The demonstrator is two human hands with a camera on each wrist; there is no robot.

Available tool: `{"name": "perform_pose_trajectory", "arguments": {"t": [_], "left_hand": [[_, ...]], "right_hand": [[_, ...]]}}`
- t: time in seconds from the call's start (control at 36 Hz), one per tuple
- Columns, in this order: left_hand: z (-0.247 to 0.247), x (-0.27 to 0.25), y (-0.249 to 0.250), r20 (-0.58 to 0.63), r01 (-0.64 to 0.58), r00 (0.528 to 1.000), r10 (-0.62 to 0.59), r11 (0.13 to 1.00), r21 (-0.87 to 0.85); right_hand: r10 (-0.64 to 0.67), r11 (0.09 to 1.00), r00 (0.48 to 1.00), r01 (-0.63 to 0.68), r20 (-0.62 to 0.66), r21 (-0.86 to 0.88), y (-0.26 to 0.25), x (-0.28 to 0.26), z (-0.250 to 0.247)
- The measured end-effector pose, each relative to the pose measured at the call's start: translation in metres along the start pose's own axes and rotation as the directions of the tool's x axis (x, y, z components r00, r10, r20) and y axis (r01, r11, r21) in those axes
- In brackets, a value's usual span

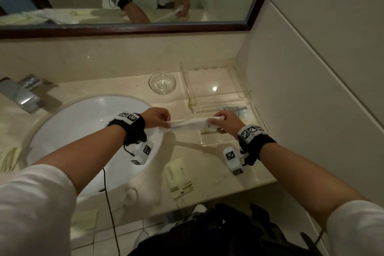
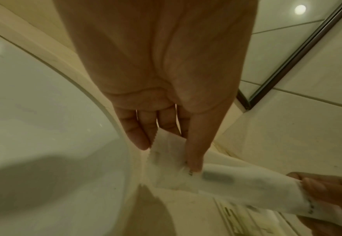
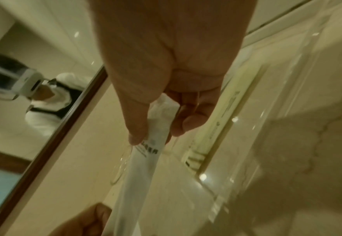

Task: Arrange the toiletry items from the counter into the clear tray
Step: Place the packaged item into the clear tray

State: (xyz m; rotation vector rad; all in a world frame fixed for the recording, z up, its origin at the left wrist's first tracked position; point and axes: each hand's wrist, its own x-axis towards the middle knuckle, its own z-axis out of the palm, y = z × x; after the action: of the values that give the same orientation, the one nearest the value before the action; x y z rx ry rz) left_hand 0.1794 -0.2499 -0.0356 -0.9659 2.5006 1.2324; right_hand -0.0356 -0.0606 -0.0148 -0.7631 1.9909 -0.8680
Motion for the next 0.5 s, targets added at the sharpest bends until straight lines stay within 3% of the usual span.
{"name": "perform_pose_trajectory", "arguments": {"t": [0.25, 0.36, 0.5], "left_hand": [[0.016, 0.011, 0.039, 0.009, -0.060, 0.998, 0.061, 0.994, -0.089], [0.028, 0.016, 0.056, 0.001, -0.066, 0.998, 0.067, 0.995, -0.076], [0.042, 0.024, 0.072, -0.019, -0.067, 0.998, 0.067, 0.997, -0.026]], "right_hand": [[0.125, 0.952, 0.987, -0.090, -0.104, 0.292, 0.024, -0.001, -0.042], [0.145, 0.952, 0.980, -0.102, -0.133, 0.288, 0.036, -0.002, -0.056], [0.139, 0.982, 0.979, -0.117, -0.151, 0.145, 0.050, -0.002, -0.073]]}}
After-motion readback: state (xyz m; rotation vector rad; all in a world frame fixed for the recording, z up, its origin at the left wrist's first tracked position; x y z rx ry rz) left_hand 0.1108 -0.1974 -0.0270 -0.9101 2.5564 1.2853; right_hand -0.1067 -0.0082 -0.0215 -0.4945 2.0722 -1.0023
